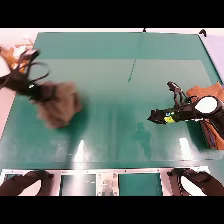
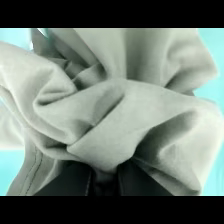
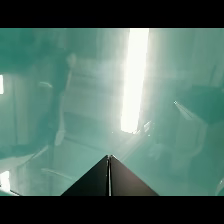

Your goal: Fold the shirts.

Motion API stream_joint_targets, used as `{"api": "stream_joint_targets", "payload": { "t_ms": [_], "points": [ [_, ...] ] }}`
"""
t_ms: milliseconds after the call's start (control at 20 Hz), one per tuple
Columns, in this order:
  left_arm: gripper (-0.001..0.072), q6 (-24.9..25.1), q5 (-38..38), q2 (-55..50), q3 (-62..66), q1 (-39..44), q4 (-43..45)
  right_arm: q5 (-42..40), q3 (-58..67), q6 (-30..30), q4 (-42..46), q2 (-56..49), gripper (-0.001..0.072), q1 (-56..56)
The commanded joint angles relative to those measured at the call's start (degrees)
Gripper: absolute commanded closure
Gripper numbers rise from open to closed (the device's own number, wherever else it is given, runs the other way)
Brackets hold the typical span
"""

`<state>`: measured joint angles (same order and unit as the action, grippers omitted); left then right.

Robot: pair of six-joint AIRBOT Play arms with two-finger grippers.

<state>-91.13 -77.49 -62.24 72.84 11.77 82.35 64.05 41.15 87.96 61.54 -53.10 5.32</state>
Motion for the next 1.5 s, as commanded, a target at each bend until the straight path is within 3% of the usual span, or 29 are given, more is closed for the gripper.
{"api": "stream_joint_targets", "payload": {
  "t_ms": [0,200,250,300,350,400,500,600,700,900,1100,1250,1300,1450],
  "points": [
    [0.0684,-3.08,12.2,-2.69,4.07,14.4,-7.45,0.02,-0.02,0.0,0.0,0.04,0.0689,0.04],
    [0.068,-2.91,20.02,-12.55,4.07,20.2,-9.62,0.02,-0.02,0.02,-0.02,0.04,0.0689,0.04],
    [0.0496,-2.89,20.02,-14.93,4.07,20.2,-9.77,0.11,-0.02,0.02,-0.02,0.04,0.0689,0.04],
    [0.0169,-2.91,19.58,-16.65,4.07,20.17,-9.42,0.42,-0.02,0.02,0.0,0.04,0.0689,0.04],
    [0.0027,-2.91,18.34,-17.77,4.07,19.69,-9.29,0.52,-0.02,0.02,0.0,0.02,0.0687,0.07],
    [0.0028,-2.69,16.61,-18.12,4.07,18.88,-8.83,1.01,0.0,0.02,-0.02,0.04,0.0682,0.04],
    [0.0028,-0.76,10.21,-18.08,5.03,15.72,-8.39,0.92,0.04,0.02,0.0,0.02,0.0466,-0.81],
    [0.0029,-0.09,1.42,-18.08,6.47,11.21,-8.39,-1.53,0.79,-0.02,0.0,-0.28,0.0432,-3.87],
    [0.0028,0.13,-5.2,-18.08,6.12,7.39,-8.41,-3.85,3.39,-1.73,-0.11,-3.19,0.0229,-8.26],
    [0.0028,0.79,-7.26,-17.05,-2.43,5.77,-11.34,-5.09,12.98,-9.55,-8.57,-18.23,0.0217,-12.52],
    [0.0028,5.51,3.8,-15.93,-17.49,8.63,-28.74,-3.74,25.31,-13.88,-18.53,-36.63,0.0221,-10.86],
    [0.0029,5.77,13.9,-16.0,-24.85,12.83,-30.34,-2.69,33.33,-13.84,-21.73,-48.37,0.0249,-8.07],
    [0.0029,5.38,17.57,-16.02,-26.45,13.64,-30.38,-2.71,35.43,-13.86,-22.58,-51.32,0.0333,-7.02],
    [0.003,4.39,25.38,-16.11,-28.5,13.73,-31.56,-2.71,40.52,-13.42,-23.76,-57.51,0.035,-3.91]
  ]
}}
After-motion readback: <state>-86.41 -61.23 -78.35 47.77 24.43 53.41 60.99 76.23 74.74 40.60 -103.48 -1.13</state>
